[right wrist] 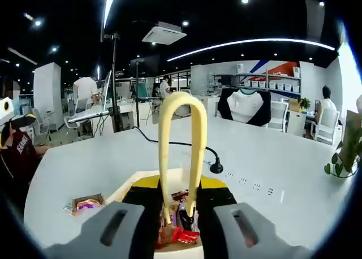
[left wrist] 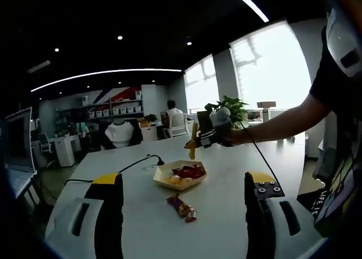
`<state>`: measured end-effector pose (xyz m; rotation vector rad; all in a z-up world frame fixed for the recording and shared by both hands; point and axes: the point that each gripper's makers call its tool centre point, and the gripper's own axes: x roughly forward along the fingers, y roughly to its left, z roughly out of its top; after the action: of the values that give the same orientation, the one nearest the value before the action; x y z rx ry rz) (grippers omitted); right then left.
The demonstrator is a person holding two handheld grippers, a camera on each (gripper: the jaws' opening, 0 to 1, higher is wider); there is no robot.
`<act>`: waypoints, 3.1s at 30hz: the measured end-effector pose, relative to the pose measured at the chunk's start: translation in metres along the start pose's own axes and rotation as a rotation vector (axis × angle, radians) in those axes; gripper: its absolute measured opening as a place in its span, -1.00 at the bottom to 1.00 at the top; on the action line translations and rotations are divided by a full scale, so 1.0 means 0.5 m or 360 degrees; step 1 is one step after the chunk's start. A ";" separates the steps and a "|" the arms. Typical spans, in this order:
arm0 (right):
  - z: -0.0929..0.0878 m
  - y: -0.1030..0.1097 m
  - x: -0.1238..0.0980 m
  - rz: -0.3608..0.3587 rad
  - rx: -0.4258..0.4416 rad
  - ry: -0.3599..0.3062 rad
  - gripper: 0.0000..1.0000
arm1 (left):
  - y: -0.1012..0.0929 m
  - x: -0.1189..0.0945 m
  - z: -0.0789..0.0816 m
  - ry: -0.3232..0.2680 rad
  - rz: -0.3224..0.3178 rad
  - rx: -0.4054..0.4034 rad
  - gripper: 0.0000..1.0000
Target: Place the target food into the container with the food tongs after gripping and lifting it, then release it inside without dropping or visibly crushing the food.
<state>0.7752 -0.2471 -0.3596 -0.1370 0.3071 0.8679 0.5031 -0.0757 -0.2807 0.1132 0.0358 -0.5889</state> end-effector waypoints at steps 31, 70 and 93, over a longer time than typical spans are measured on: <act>0.055 0.268 -0.023 -0.0153 0.0210 -0.0310 -0.57 | -0.018 -0.005 -0.004 0.0004 -0.0052 -0.0019 0.88; -0.082 0.352 0.088 -0.0705 0.0288 -0.0084 -0.51 | 0.007 -0.020 -0.031 0.0019 -0.0041 -0.0070 0.87; -0.101 0.336 0.086 -0.0384 0.0208 0.0001 -0.64 | 0.018 -0.022 -0.028 0.0020 -0.0008 -0.0069 0.86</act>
<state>0.6617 -0.1201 -0.4203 -0.0516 0.3394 0.6069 0.4988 -0.0606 -0.2927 0.0748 0.0608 -0.5920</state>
